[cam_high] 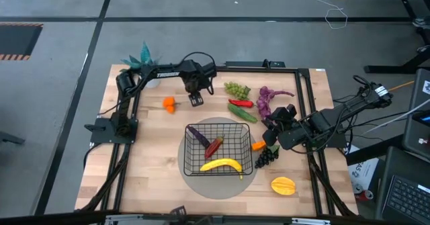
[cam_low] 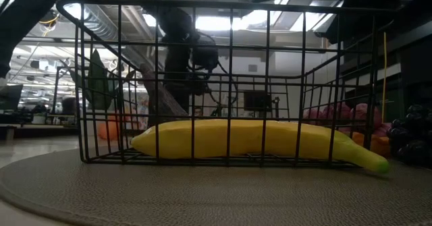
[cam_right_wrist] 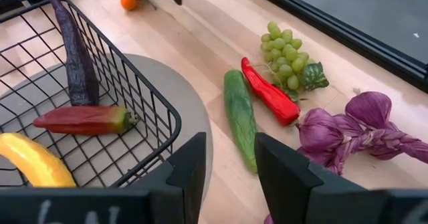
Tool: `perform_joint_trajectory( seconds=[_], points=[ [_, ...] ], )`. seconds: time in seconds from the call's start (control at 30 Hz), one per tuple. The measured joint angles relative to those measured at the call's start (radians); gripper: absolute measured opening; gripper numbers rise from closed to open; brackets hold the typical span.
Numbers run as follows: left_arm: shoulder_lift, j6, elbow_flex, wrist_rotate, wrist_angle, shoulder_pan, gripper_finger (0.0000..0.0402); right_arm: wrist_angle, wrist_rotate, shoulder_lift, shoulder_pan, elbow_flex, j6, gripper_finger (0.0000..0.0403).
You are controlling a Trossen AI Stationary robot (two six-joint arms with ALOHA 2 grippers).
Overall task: Build produce basket
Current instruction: Put the tangerines into the black wire basket
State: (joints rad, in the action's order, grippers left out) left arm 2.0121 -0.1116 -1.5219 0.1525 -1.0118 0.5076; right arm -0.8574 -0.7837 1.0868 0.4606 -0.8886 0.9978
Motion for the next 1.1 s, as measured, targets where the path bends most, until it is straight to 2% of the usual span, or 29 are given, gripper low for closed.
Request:
perform_joint_trajectory(
  seconds=[0.23, 0.33, 0.63, 0.8, 1.1],
  points=[
    [0.001, 0.143, -0.017, 0.111, -0.349, -0.037, 0.0158, 0.023, 0.021, 0.0, 0.0, 0.041, 0.019, 0.0131],
    [-0.015, 0.16, -0.018, 0.117, -0.427, -0.038, 0.0157, 0.042, 0.041, 0.0, 0.0, 0.065, 0.028, 0.0131],
    [-0.017, 0.077, -0.019, 0.119, -0.405, -0.037, 0.0157, 0.067, 0.211, 0.0, 0.0, 0.076, 0.072, 0.0131],
    [-0.018, 0.03, 0.009, 0.058, -0.401, -0.037, 0.0157, 0.089, 0.219, 0.0, 0.0, 0.076, 0.071, 0.0131],
    [-0.018, -0.033, 0.145, 0.062, -0.306, -0.037, 0.0157, 0.092, 0.236, 0.0, 0.001, 0.076, 0.074, 0.0131]
  ],
)
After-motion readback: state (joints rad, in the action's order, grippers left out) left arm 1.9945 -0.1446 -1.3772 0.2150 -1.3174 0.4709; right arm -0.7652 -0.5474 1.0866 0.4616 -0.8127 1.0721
